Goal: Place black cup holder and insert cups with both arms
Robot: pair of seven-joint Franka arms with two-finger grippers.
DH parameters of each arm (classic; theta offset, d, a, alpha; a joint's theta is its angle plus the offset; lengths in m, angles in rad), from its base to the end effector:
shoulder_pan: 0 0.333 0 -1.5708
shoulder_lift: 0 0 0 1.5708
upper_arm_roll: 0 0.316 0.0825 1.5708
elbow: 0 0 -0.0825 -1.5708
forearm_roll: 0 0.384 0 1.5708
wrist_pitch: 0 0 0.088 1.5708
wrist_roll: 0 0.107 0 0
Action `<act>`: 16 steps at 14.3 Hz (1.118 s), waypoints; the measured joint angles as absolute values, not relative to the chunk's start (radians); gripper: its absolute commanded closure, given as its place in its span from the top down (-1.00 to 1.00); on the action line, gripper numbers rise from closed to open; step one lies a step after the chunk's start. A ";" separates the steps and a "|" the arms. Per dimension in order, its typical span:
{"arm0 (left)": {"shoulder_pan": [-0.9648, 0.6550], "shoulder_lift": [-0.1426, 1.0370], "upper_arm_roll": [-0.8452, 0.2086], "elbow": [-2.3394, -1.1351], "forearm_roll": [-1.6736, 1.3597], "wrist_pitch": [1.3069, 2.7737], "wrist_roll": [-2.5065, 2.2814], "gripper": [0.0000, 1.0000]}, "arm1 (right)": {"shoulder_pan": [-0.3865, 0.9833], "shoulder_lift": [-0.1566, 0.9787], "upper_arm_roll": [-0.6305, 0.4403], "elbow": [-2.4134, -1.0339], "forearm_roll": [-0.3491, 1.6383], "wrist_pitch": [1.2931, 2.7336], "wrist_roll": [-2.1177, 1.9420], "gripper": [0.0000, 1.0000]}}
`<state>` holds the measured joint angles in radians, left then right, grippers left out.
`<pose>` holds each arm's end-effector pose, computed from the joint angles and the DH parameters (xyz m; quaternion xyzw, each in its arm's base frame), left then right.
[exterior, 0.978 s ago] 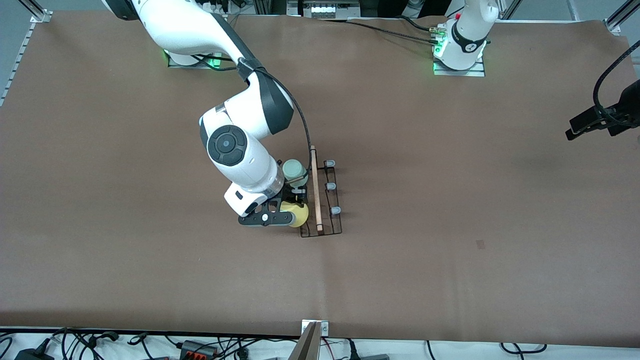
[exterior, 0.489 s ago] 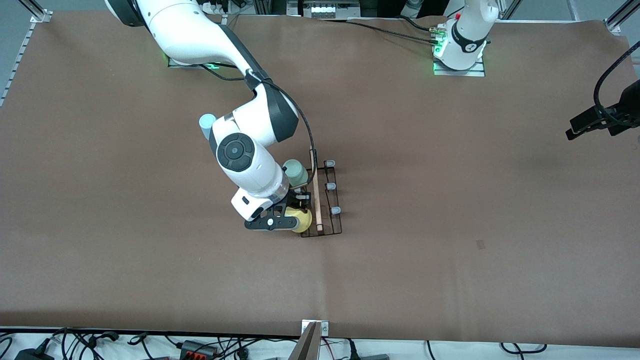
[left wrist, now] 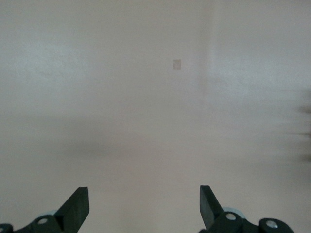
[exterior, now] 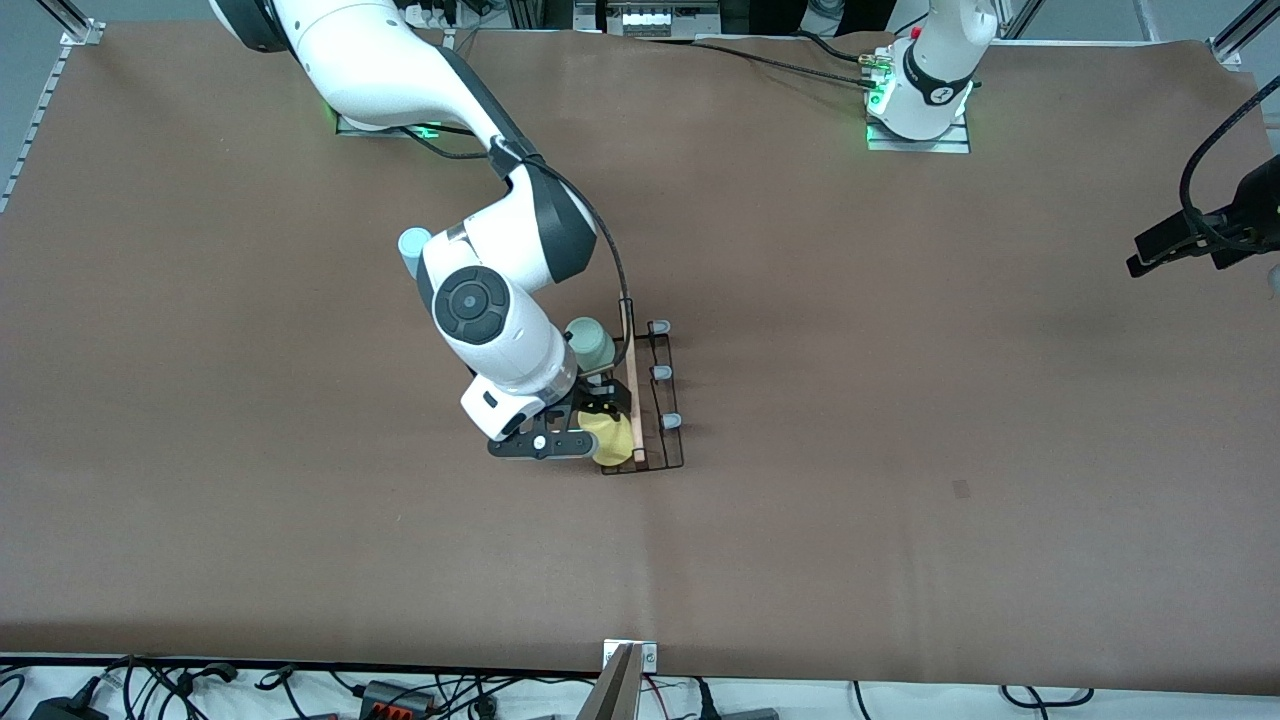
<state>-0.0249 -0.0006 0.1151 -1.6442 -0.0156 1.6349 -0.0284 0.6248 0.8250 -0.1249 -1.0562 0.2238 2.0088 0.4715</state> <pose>0.5562 0.0487 0.5956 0.9982 0.0598 -0.0041 0.0079 0.6613 0.4142 0.3563 -0.9960 0.0036 -0.0304 0.0837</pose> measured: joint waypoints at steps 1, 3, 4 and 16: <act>-0.025 0.000 0.113 -1.644 -0.016 1.634 -0.028 1.00 | 0.619 0.814 -0.139 -1.056 0.222 1.986 0.472 1.00; -0.025 0.003 0.108 -1.644 -0.016 1.626 -0.028 1.00 | 0.606 0.790 -0.184 -1.056 0.219 1.931 0.471 1.00; -0.025 0.005 0.108 -1.644 -0.016 1.616 -0.028 1.00 | 0.593 0.775 -0.209 -1.055 0.219 1.888 0.470 1.00; -0.010 0.009 0.109 -1.627 -0.016 1.606 -0.029 1.00 | 0.278 0.585 -0.273 -1.089 0.206 1.669 0.120 1.00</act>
<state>-0.0098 0.0086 0.1086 -1.6273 -0.0156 1.6062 -0.0285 0.2784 0.5846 -0.2733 -1.0888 0.2065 1.6691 0.1205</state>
